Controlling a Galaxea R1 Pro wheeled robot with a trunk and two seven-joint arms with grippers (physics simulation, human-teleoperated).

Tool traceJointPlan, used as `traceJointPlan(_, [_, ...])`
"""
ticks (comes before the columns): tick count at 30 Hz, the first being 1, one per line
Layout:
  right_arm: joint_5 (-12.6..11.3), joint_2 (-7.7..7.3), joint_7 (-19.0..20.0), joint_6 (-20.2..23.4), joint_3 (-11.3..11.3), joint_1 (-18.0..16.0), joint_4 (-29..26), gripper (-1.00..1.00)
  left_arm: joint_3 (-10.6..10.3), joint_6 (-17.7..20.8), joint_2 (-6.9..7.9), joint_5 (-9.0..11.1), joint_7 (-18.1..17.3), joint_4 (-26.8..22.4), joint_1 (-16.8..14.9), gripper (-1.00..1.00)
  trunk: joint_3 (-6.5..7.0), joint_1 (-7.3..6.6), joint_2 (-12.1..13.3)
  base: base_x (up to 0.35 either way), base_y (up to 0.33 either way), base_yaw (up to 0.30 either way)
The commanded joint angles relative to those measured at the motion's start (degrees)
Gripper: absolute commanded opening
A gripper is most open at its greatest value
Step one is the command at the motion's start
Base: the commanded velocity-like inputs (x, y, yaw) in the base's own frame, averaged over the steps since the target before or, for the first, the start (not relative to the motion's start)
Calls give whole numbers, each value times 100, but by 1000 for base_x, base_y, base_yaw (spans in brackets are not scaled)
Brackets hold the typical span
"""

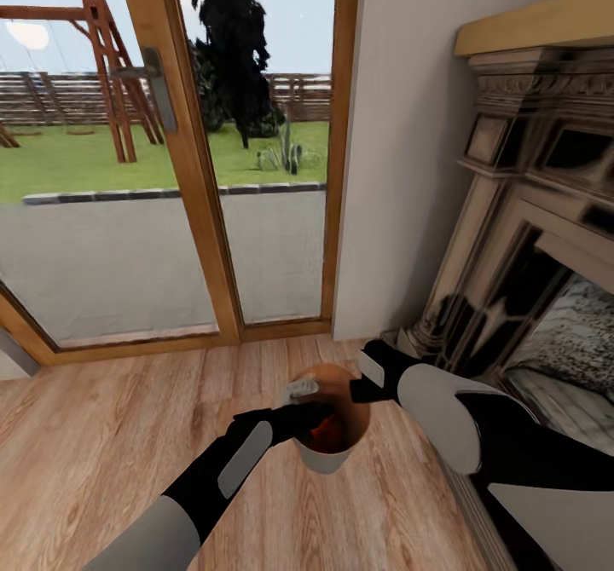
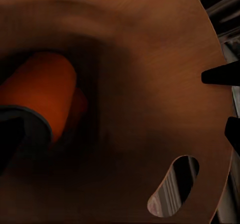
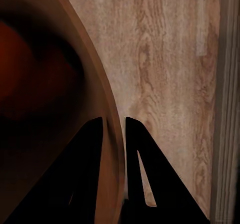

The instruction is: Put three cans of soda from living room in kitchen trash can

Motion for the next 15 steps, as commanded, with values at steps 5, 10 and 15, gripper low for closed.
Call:
traceJointPlan(5, [-20, 0, -463, -51, -57, -4, -96, -100, 16, 173, 7, -79, 25, -363, 4, 100, 1, 0, 0, 0, 0, 0])
traceJointPlan(10, [-17, 0, -595, -66, -67, -4, -96, -100, 29, 626, 193, -89, 35, -923, 12, 100, 1, 0, 0, 0, 0, 0])
traceJointPlan(15, [-7, 0, -624, -76, -72, -4, -99, -100, 42, 919, 699, -36, 13, -1210, 21, 100, 1, 0, 0, 0, 0, 0])
